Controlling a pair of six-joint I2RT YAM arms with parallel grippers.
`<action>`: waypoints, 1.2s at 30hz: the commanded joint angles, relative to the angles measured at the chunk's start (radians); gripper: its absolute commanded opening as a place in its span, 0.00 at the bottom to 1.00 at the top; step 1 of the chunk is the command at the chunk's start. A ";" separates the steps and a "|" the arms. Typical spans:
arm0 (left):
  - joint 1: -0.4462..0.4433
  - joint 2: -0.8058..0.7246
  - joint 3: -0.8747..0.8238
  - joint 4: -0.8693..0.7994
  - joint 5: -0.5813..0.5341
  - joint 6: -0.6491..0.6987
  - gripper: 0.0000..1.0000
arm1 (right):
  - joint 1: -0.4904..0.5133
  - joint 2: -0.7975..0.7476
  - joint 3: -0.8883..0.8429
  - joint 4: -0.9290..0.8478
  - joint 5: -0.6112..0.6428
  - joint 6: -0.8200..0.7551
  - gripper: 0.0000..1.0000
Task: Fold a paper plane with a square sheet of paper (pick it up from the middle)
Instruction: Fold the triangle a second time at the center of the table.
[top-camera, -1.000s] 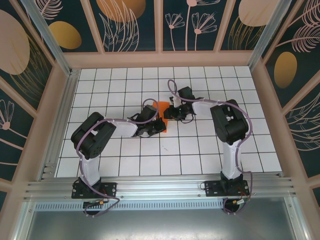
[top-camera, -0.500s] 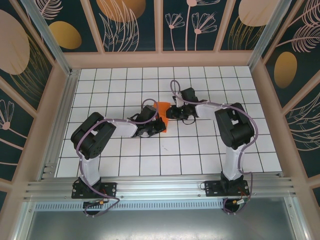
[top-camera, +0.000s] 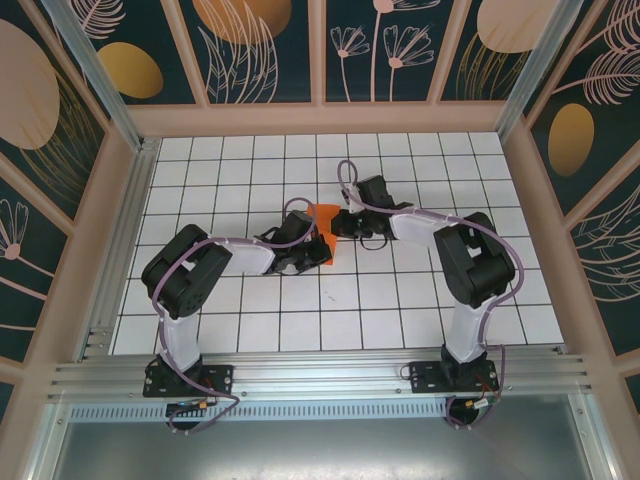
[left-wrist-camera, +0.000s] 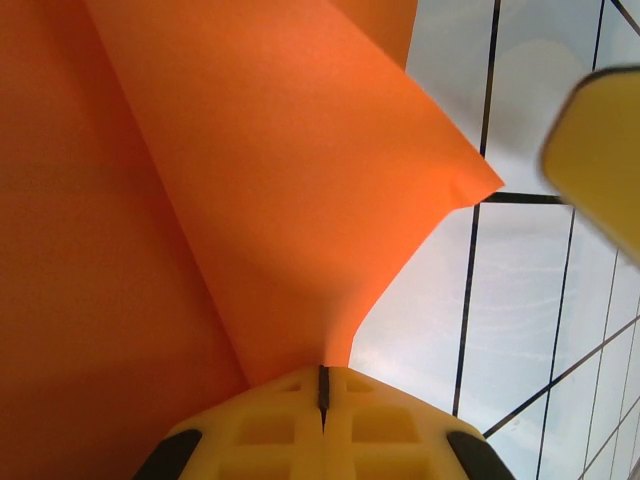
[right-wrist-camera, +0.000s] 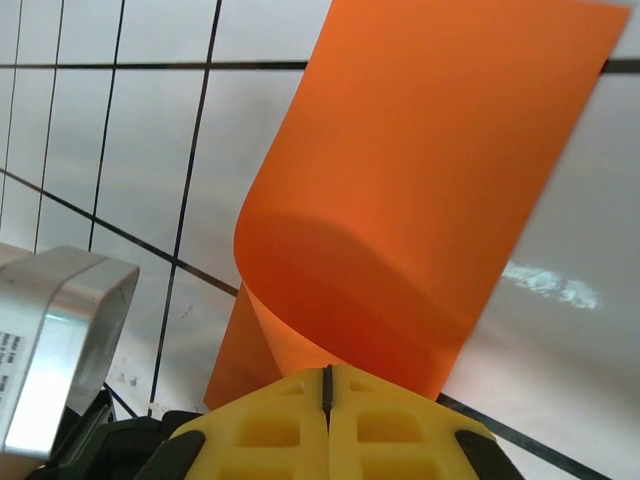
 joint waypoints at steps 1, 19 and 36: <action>0.003 0.004 -0.017 -0.061 -0.055 -0.017 0.03 | 0.005 0.025 -0.019 -0.025 -0.028 0.005 0.05; 0.003 0.008 -0.008 -0.068 -0.045 -0.016 0.03 | 0.003 0.137 0.074 -0.071 0.029 -0.006 0.07; 0.002 0.023 0.004 -0.071 -0.032 -0.012 0.03 | 0.004 0.104 0.079 -0.096 0.016 0.003 0.08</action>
